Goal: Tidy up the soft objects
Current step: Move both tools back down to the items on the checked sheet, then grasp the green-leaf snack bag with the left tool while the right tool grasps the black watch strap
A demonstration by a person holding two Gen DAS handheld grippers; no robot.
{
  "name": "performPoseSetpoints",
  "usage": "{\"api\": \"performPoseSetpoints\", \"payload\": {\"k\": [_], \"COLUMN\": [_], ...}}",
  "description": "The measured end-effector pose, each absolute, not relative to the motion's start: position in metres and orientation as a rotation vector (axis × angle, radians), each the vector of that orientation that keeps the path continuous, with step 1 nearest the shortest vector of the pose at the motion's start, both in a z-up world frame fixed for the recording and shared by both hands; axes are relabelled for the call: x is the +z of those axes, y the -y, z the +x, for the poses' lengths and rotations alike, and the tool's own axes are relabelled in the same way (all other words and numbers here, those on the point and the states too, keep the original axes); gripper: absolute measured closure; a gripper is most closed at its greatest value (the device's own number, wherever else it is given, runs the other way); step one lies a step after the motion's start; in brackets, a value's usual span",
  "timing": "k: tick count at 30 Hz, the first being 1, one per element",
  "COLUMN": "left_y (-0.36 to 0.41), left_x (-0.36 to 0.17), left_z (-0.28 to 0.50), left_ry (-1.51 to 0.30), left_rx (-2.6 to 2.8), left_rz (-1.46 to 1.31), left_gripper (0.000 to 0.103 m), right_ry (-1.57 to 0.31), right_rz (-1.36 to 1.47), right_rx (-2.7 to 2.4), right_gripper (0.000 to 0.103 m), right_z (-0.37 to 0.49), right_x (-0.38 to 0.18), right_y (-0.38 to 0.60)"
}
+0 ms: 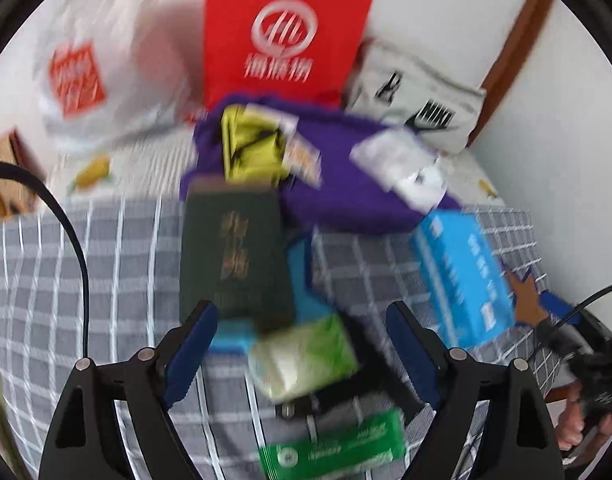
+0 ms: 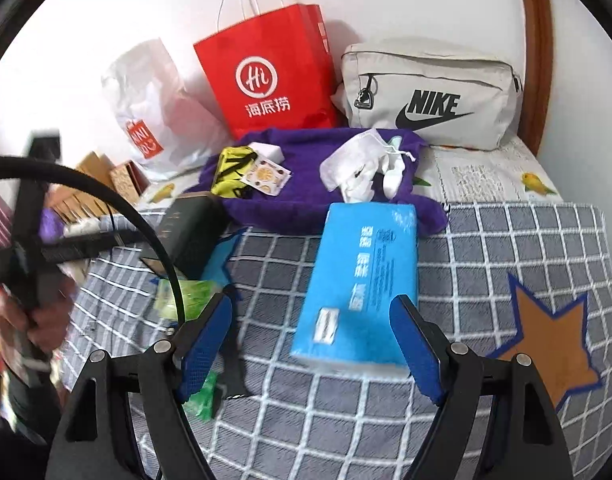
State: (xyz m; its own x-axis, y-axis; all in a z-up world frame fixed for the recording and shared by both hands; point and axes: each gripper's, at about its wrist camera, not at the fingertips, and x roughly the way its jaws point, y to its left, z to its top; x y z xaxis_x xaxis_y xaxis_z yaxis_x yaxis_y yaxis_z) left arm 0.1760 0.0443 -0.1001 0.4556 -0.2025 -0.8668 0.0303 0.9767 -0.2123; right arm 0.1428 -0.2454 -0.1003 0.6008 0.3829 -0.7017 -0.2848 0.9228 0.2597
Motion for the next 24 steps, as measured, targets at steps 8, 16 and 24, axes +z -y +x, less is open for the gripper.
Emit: {"api": "performPoseSetpoints", "payload": {"k": [8,16,24], "left_y": [-0.029,-0.001,0.0], "left_x": [-0.15,-0.176,-0.175], "left_z": [0.173,0.184,0.178], "left_ry": [-1.181,-1.217,-1.146], "left_rx": [-0.104,-0.035,-0.003], "left_rz": [-0.152,-0.068,-0.098], "left_gripper": [0.016,0.015,0.024], "right_ry": [-0.846,-0.865,-0.887], "right_rz": [0.162,0.081,0.049], "right_rx": [0.412,0.406,0.417], "right_gripper": [0.022,0.022,0.022], "right_z": [0.123,0.111,0.111], "right_x": [-0.107,-0.119,-0.128], "right_y": [0.251,0.245,0.237]}}
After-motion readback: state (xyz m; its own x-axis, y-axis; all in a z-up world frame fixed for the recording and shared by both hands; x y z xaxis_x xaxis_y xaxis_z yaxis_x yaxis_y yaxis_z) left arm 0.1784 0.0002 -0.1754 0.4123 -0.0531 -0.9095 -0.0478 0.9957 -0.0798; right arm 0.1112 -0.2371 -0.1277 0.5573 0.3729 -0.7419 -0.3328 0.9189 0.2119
